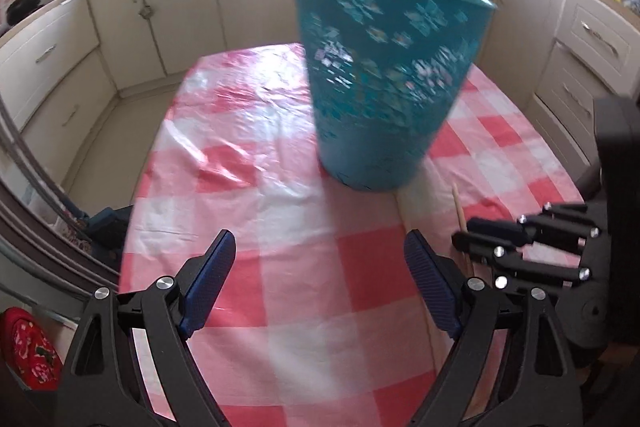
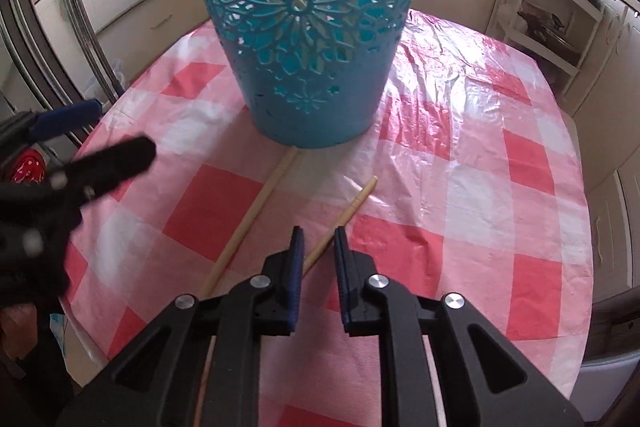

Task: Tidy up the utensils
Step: 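Lower both tools back toward the last chopsticks beside the basket, then grasp a wooden chopstick with the left tool and lift it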

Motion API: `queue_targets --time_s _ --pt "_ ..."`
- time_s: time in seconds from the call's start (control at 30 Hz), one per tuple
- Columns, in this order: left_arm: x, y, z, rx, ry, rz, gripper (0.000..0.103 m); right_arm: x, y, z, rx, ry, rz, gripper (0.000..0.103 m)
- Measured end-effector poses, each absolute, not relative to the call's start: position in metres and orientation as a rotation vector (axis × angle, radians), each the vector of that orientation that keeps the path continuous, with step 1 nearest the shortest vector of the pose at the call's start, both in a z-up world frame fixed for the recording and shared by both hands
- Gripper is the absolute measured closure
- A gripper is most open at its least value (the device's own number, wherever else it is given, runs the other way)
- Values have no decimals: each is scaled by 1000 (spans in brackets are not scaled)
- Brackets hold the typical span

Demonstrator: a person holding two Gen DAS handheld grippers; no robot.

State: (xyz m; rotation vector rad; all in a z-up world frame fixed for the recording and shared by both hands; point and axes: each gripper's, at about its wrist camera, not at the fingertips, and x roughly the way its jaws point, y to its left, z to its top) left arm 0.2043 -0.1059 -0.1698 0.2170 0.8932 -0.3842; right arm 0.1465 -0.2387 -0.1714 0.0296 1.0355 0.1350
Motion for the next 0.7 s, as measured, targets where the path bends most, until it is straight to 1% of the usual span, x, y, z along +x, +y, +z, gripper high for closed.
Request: queue_targets --time_s 0.07,0.13,0.2,0.23,0.27,0.33,0.43,0.47,0.5,0.7 --pt "203 -124 -180 261 915 -417 21 143 -256 -174 121 1030 140 89" --pt "207 -135 -189 262 952 -437 27 140 -270 -177 206 1020 141 95" --pt "214 -141 -197 237 995 -443 40 138 -279 -179 255 1013 141 95" --pt "217 -143 -201 228 1014 -439 44 138 -280 -179 259 1009 144 95" --pt "218 -145 -203 225 1026 -438 52 138 -282 -180 262 1006 147 95" --pt "218 -149 -204 240 1014 -432 58 138 -284 -181 263 1000 149 95" --pt "218 -154 -203 232 1006 -441 76 139 -282 -182 246 990 146 95" --pt "218 -155 -203 231 1004 -449 90 137 -278 -180 239 986 146 95" --pt "217 -157 -203 230 1006 -462 96 138 -277 -180 234 983 146 95" --pt "207 -145 -191 164 1055 -534 98 141 -274 -177 238 982 150 95"
